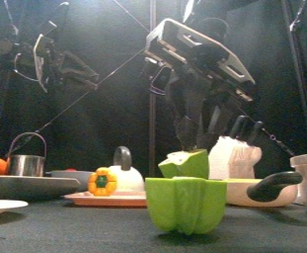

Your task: Place starfruit top on plate

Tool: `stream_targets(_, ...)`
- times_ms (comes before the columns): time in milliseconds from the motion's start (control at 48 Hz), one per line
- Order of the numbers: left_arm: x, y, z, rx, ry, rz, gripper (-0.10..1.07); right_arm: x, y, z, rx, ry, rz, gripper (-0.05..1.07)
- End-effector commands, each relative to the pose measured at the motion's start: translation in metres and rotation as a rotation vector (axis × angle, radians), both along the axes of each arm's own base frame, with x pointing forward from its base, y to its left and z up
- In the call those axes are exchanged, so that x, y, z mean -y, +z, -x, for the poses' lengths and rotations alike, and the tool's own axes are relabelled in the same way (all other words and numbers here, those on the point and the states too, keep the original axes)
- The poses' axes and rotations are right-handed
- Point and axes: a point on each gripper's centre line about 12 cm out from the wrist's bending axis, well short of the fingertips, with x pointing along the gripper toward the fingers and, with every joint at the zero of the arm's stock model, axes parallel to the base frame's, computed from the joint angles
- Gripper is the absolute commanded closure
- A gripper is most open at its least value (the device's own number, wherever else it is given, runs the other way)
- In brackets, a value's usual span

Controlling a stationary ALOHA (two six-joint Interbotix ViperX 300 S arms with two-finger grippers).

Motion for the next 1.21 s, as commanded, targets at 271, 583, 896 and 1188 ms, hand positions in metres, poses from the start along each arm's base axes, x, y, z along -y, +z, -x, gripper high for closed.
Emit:
stream_targets(271, -0.001, 0.005, -0.001, 0.016, 0.002, -0.006, 0.18, 0.022, 0.037, -0.013, 0.116, 0.052, 0.085, 0.36)
stream_targets(583, -0.001, 0.004, -0.001, 0.015, 0.002, -0.004, 0.18, 0.053, 0.038, -0.025, 0.170, 0.084, 0.229, 0.35)
stream_targets(896, -0.001, 0.004, -0.001, 0.011, 0.001, -0.005, 0.18, 0.060, 0.035, -0.028, 0.168, 0.088, 0.258, 0.22)
stream_targets(1188, -0.001, 0.004, -0.001, 0.012, 0.002, -0.007, 0.18, 0.059, 0.033, -0.029, 0.159, 0.085, 0.257, 0.14)
